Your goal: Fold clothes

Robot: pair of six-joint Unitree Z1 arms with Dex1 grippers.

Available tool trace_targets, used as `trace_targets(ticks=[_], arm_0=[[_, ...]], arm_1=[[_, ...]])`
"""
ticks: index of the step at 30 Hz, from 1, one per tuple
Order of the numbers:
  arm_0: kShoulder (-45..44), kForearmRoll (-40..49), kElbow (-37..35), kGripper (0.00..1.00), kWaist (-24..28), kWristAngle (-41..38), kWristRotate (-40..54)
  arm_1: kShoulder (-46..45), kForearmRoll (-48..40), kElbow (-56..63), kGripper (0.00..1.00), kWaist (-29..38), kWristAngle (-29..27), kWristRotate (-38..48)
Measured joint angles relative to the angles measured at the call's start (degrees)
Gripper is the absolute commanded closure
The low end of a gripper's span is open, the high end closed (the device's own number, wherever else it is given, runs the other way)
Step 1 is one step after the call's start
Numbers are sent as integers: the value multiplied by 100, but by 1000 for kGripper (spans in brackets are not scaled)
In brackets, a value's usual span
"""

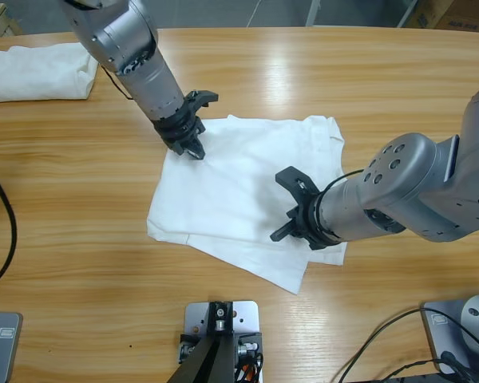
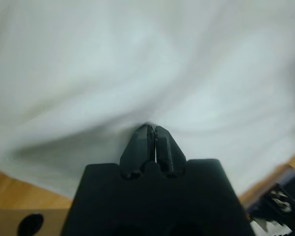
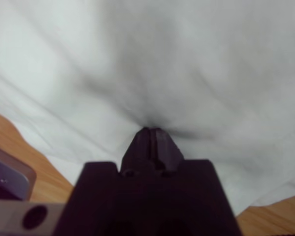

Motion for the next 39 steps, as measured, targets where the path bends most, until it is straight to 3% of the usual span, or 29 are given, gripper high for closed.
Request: trace_targets(ticks=[6, 20, 25, 26, 27, 28, 32, 34, 35, 36, 37, 39], arm_0=[[22, 18, -66, 1000, 79, 772, -372], [3, -134, 24, 1000, 1151, 834, -640], [-254, -172, 241, 1000, 1301, 834, -639], [-421, -175, 345, 1000, 1304, 834, -640], [-625, -186, 463, 1000, 1305, 832, -639], [-867, -226, 659, 1000, 1306, 787, -636], [-1996, -937, 2020, 993, 1493, -238, -610], [-2473, -1468, 2908, 574, 1756, -927, -611], [-2671, -1729, 3347, 452, 1849, -1241, -611], [-2847, -1979, 3736, 192, 1903, -1530, -613], [-2983, -2222, 4073, 48, 1929, -1812, -638], [-3168, -2893, 4696, 32, 1955, -2331, -883]], arm_1=[[-81, -46, 119, 1000, 3, -12, 1], [-427, -66, 565, 1000, 4, -50, 79], [-481, -38, 600, 990, 4, -72, 100], [-528, 4, 624, 455, 4, -110, 100], [-598, 70, 663, 45, 4, -172, 99], [-676, 166, 701, 3, 4, -241, 81], [-1406, 654, 591, 0, 4, -650, -154], [-1907, 1004, 305, 0, 4, -879, -237], [-2150, 1233, 117, 0, 4, -985, -295], [-2388, 1488, -92, 0, 4, -1108, -350], [-2567, 1751, -278, 0, 4, -1221, -389], [-2809, 2233, -531, 0, 4, -1389, -414]])
